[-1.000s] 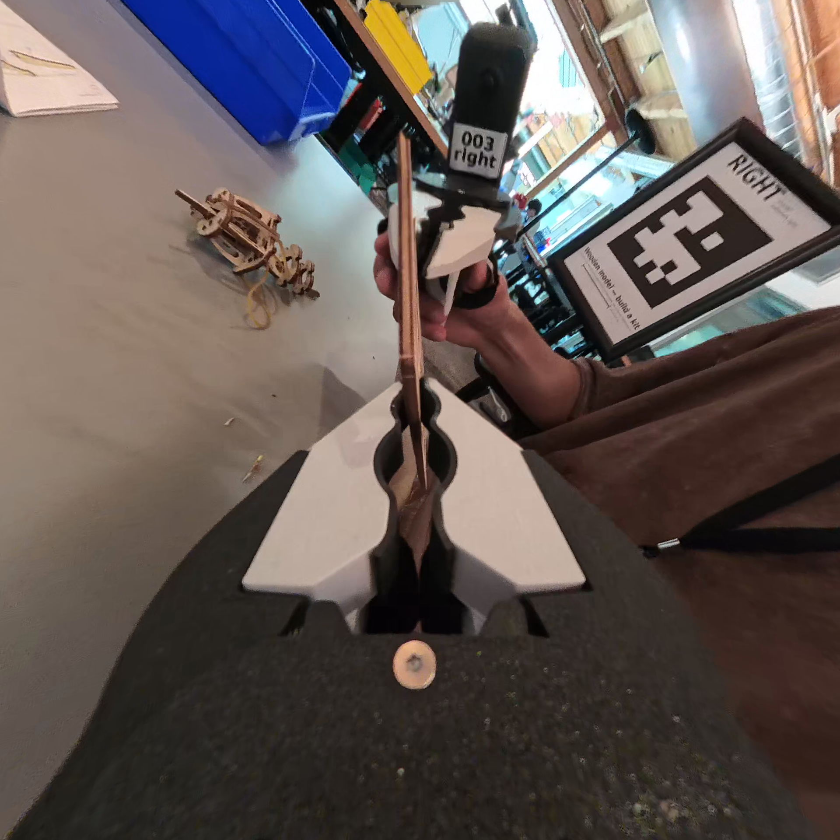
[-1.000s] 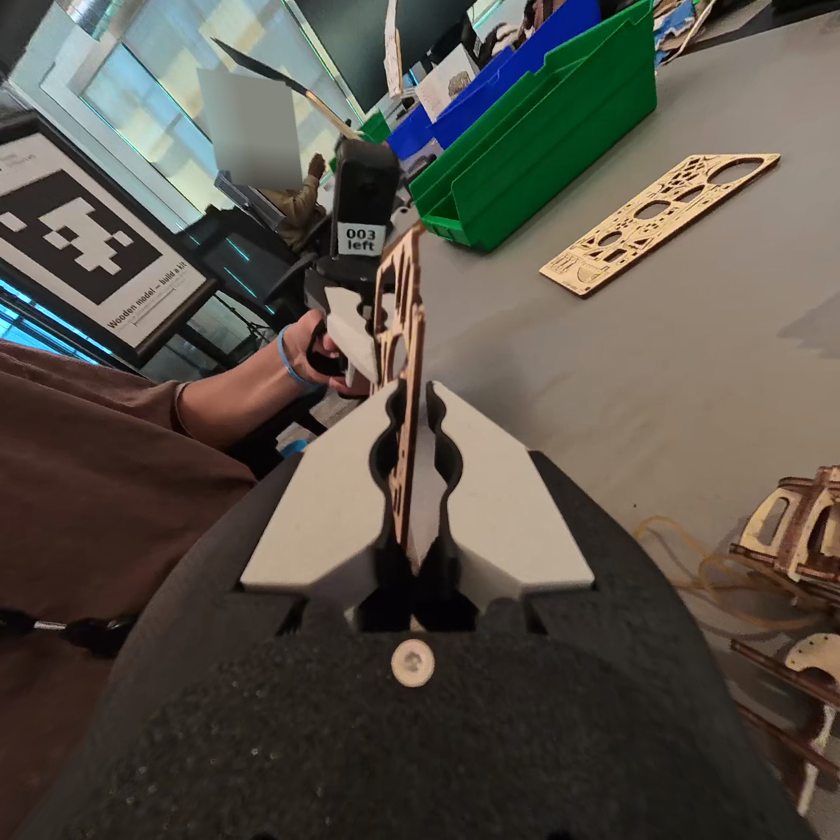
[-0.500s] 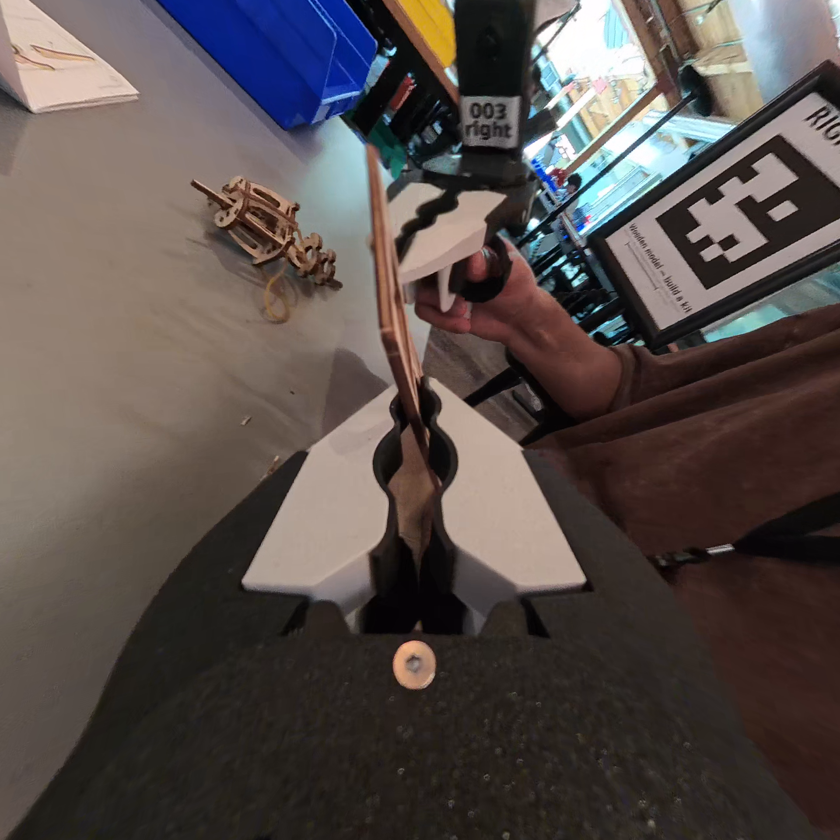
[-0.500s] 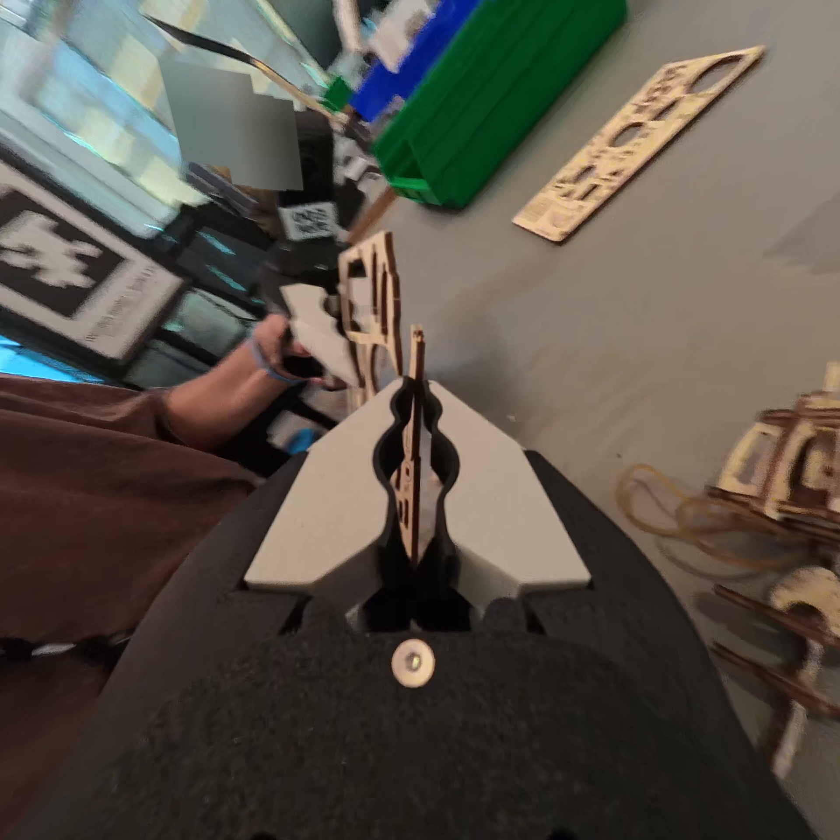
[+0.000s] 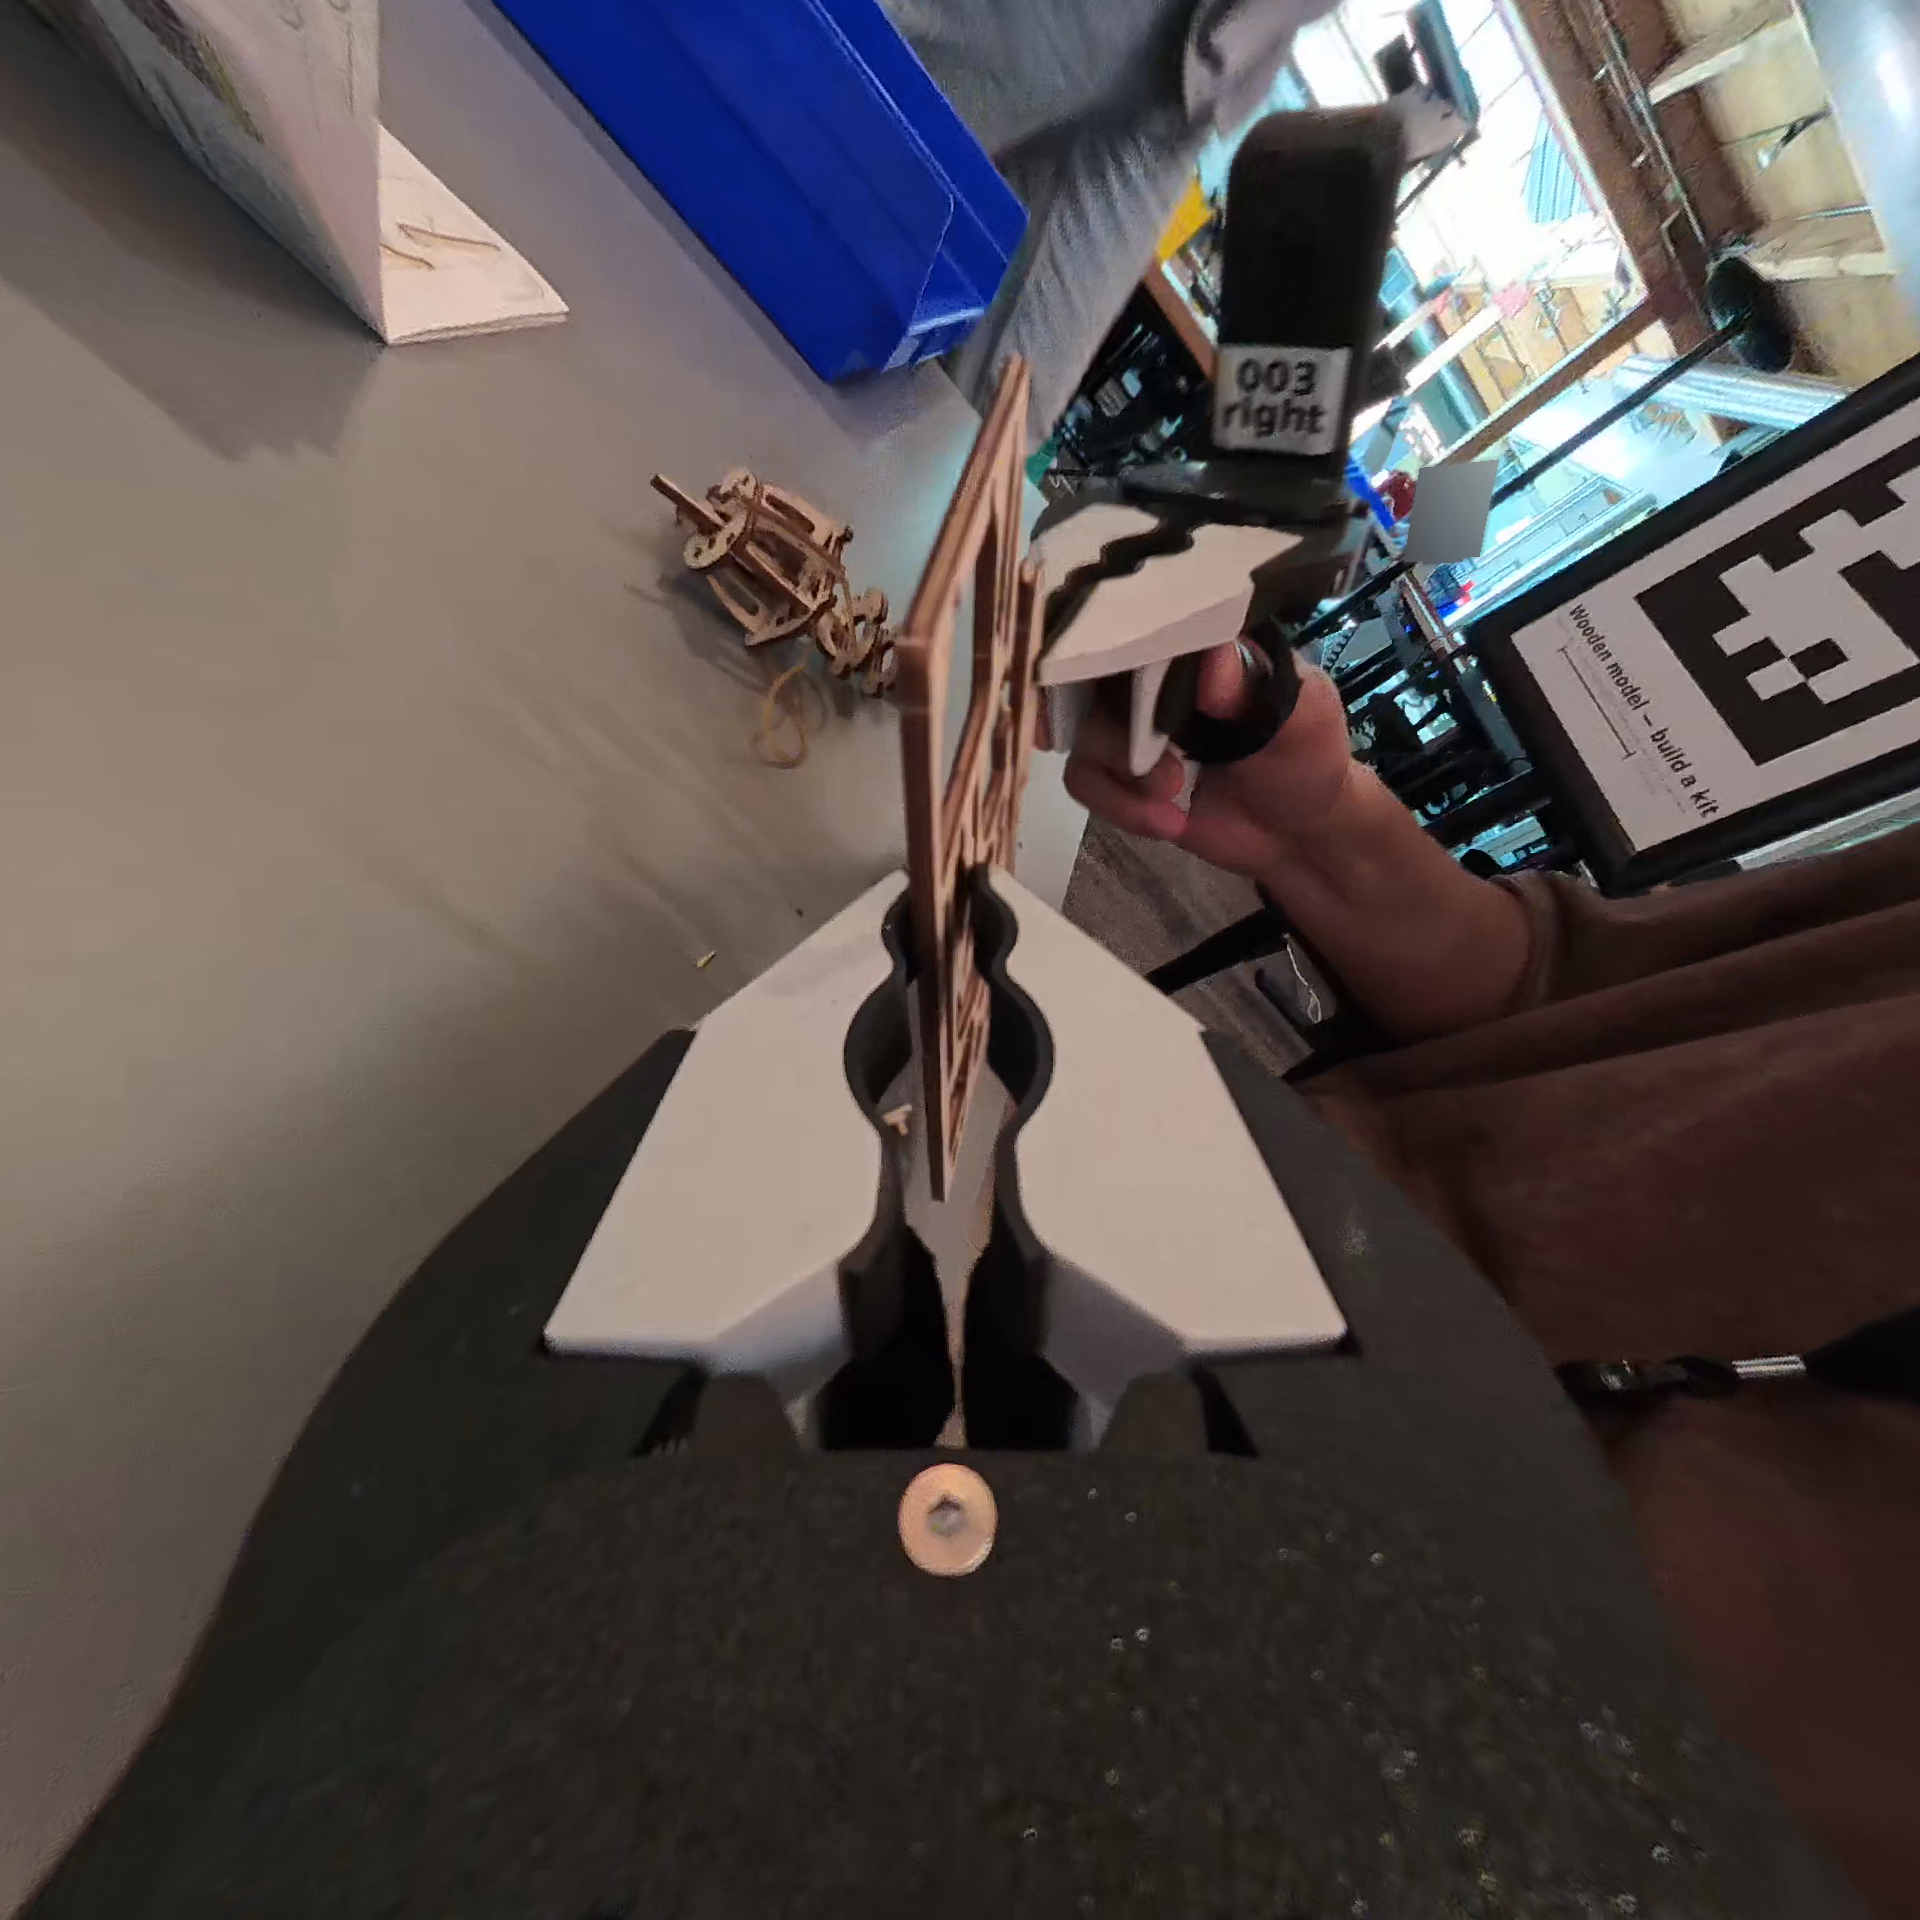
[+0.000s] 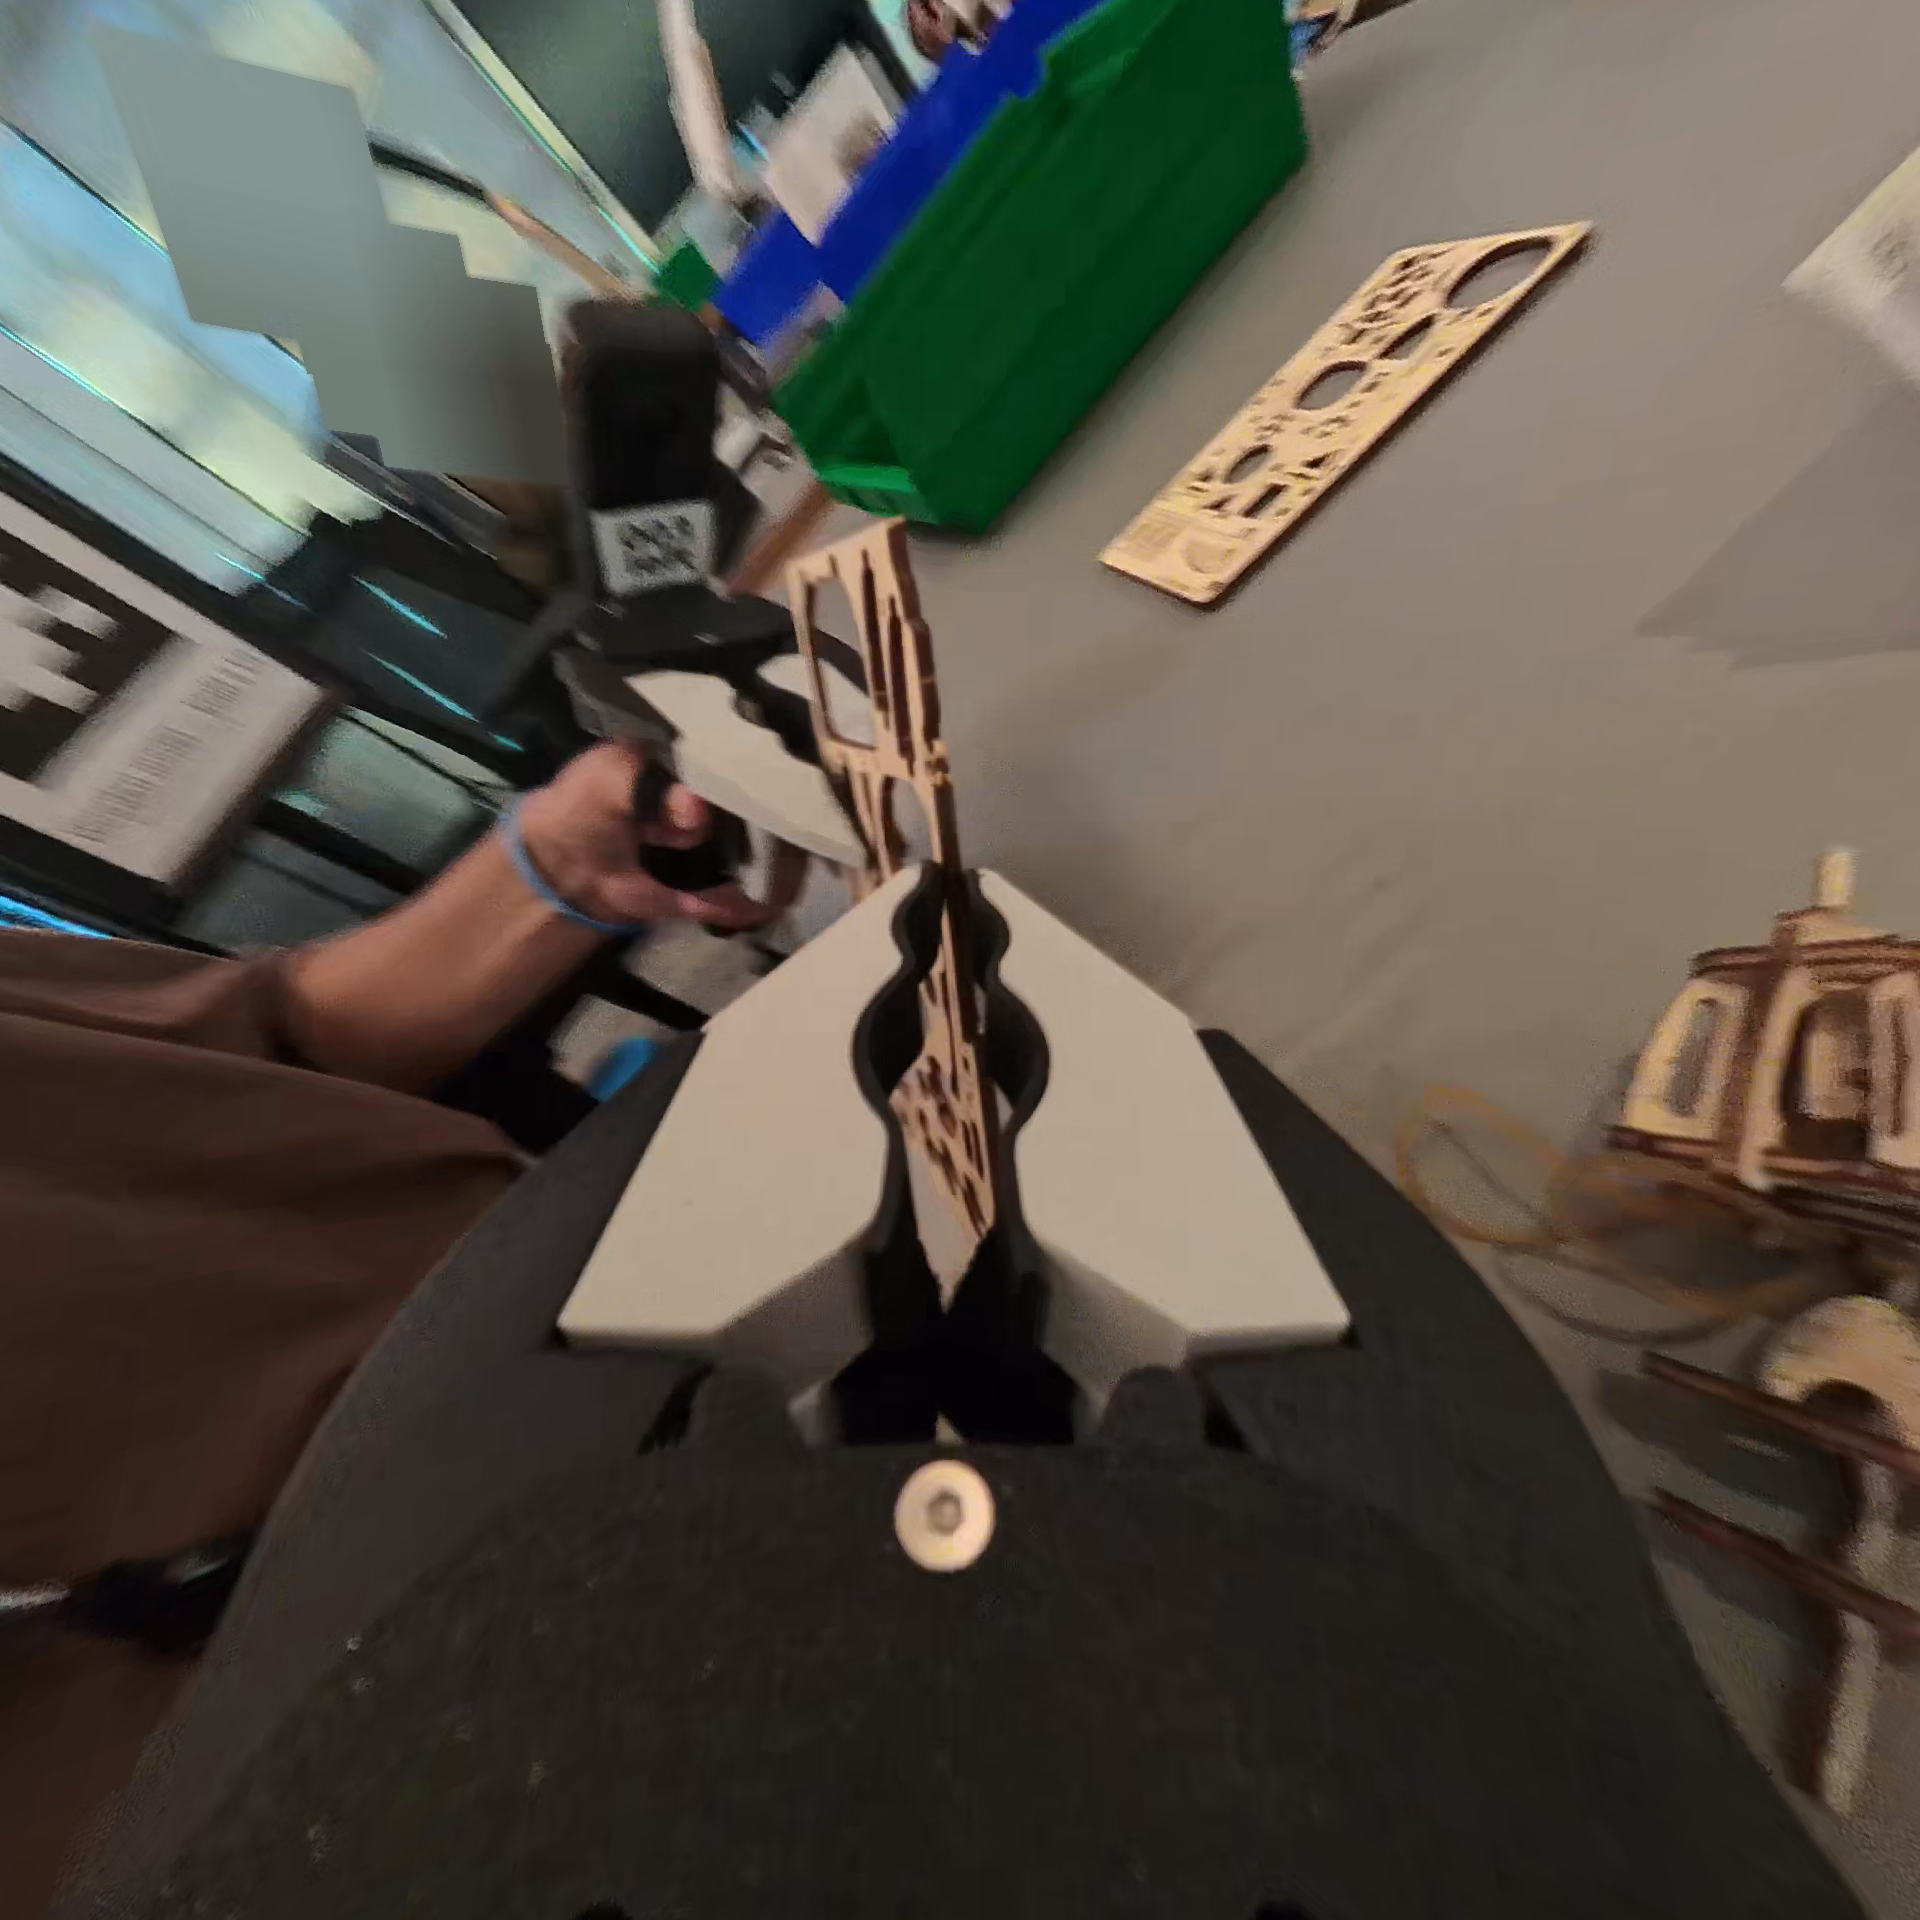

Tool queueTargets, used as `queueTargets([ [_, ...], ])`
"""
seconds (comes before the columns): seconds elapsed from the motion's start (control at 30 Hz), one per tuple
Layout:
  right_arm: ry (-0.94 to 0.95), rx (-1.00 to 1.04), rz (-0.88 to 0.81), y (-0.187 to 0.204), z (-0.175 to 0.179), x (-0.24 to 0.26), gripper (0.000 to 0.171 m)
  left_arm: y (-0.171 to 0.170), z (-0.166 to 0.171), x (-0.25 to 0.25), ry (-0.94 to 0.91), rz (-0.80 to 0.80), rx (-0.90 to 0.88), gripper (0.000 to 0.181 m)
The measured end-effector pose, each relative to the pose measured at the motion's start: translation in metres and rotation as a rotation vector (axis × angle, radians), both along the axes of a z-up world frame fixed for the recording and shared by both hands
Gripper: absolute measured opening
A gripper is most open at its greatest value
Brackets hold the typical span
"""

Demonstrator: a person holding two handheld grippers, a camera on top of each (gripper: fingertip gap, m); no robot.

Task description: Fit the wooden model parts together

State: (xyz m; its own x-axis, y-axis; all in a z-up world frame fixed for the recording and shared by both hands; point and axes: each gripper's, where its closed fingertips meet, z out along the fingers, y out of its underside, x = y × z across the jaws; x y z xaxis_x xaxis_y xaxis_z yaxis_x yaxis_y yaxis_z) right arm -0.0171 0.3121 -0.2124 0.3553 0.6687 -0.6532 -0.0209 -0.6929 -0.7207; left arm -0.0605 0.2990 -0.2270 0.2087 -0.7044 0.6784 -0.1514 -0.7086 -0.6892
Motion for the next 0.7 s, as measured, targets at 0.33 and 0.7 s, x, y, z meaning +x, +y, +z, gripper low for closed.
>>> queueTargets([
  [0.33, 0.160, -0.074, 0.081, -0.005, 0.010, 0.001, 0.006, -0.005, 0.022, 0.002, -0.159, -0.061, -0.086, 0.001],
  [0.7, 0.114, -0.074, 0.136, -0.015, 0.004, 0.003, 0.006, 0.002, 0.027, -0.005, -0.196, -0.017, -0.100, 0.001],
])
